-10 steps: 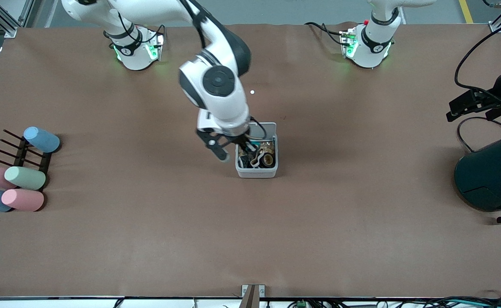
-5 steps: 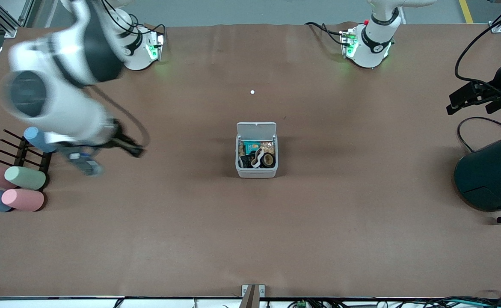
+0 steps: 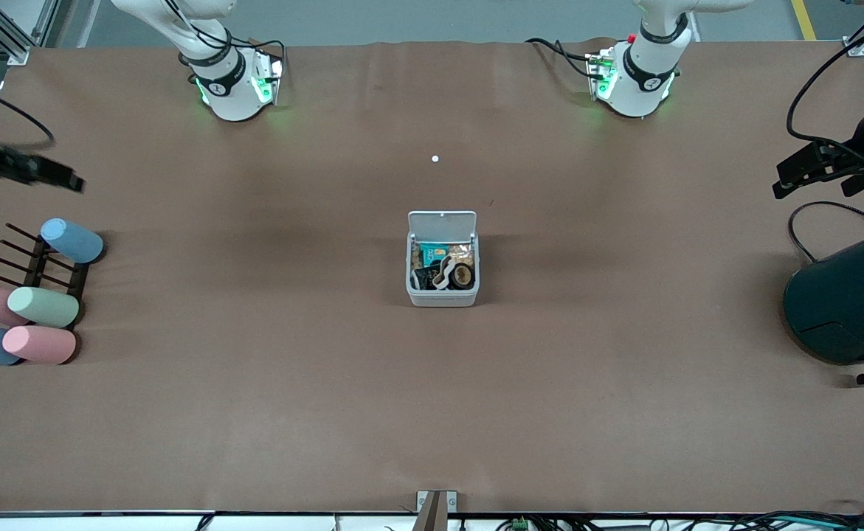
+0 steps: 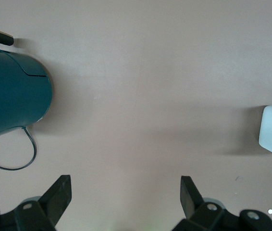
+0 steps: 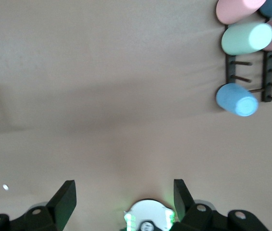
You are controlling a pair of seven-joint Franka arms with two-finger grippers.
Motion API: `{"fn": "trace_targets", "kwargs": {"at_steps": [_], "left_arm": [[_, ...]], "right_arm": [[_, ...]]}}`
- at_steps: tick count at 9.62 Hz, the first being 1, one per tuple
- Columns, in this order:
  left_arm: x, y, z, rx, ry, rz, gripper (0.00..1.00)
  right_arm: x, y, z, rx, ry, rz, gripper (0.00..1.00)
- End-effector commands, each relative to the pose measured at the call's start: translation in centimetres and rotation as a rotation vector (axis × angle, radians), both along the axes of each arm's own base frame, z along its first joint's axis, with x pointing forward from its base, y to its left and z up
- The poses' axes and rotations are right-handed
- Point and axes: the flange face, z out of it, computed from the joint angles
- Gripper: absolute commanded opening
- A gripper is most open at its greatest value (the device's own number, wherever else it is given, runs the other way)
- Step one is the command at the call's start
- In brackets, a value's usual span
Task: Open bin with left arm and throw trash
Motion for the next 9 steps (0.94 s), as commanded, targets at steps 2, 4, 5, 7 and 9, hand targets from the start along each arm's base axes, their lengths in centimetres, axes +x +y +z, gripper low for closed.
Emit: {"fn": "trace_targets", "kwargs": {"at_steps": [2, 4, 5, 7, 9], "left_arm": [[0.1, 0.1, 0.3, 0.019, -0.011, -0.002, 1.0], [0.1, 0.5, 0.3, 0.019, -0.011, 0.0, 1.0], [0.1, 0.5, 0.3, 0.017, -0.011, -0.003, 1.0], [0.2, 0.5, 0.2, 0.019, -0.01, -0.005, 1.0], [0.2, 0.5, 0.2, 0.019, -0.01, -0.008, 1.0]], "right_arm": [[-0.7, 1.6, 3.8, -0.046, -0.074, 0.11, 0.93], [0.1, 3.3, 3.2, -0.041, -0.072, 0.142, 1.0], [0.5, 3.9, 3.1, -0.038, -0.089, 0.155, 1.0], [1.0, 4.6, 2.6, -0.036, -0.094, 0.166, 1.0], [1.2, 4.4, 2.5, -0.035, -0.105, 0.163, 1.0]]}}
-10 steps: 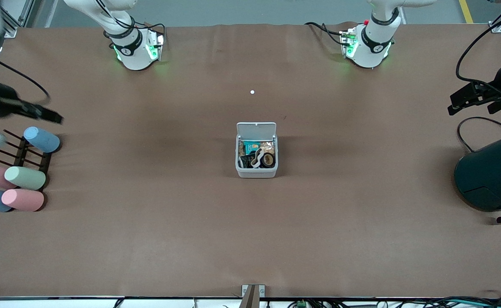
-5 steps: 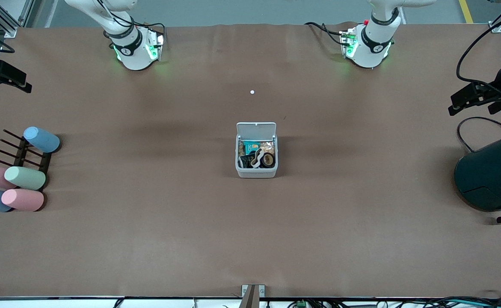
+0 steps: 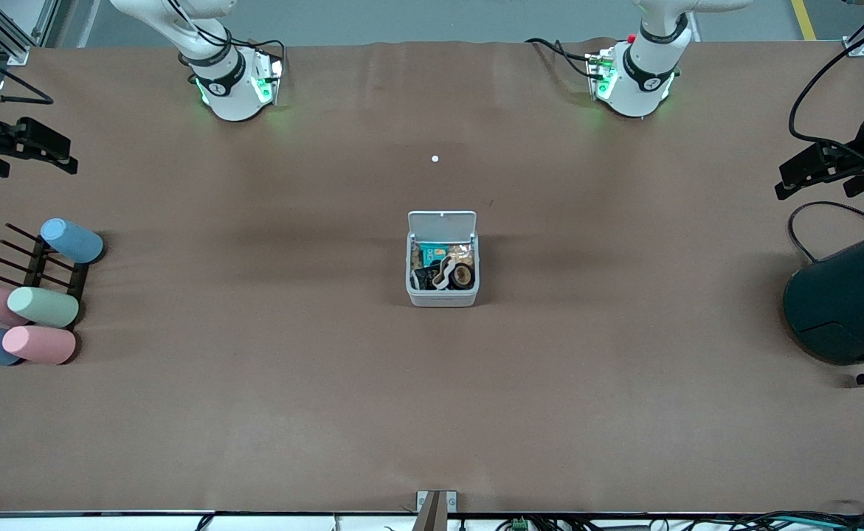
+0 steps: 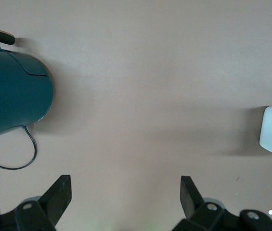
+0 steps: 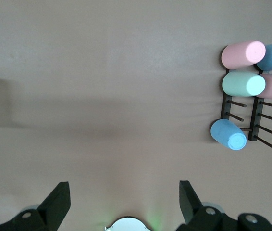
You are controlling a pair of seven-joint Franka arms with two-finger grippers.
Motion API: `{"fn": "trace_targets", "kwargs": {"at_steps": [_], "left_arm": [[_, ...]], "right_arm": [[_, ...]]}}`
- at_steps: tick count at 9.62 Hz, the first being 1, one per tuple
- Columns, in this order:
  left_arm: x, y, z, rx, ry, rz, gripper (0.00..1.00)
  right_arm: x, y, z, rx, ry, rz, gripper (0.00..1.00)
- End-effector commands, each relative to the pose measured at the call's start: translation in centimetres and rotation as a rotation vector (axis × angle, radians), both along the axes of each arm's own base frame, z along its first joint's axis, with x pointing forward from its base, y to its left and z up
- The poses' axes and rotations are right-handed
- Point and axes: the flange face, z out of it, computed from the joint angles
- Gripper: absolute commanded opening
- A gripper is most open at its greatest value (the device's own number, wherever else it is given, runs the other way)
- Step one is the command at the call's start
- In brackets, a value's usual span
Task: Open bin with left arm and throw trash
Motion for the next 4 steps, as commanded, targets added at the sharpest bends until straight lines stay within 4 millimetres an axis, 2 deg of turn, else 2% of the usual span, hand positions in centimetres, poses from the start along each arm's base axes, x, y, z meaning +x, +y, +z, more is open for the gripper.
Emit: {"fn": "trace_targets", "kwargs": {"at_steps": [1, 4], "left_arm": [[0.1, 0.23, 0.22, 0.019, -0.01, -0.012, 1.0], [0.1, 0.14, 0.21, 0.019, -0.01, -0.013, 1.0]], "right_arm": [[0.2, -0.18, 0.15, -0.013, -0.006, 0.013, 1.0], [0.14, -0.26, -0.08, -0.013, 0.006, 0.009, 1.0]]}}
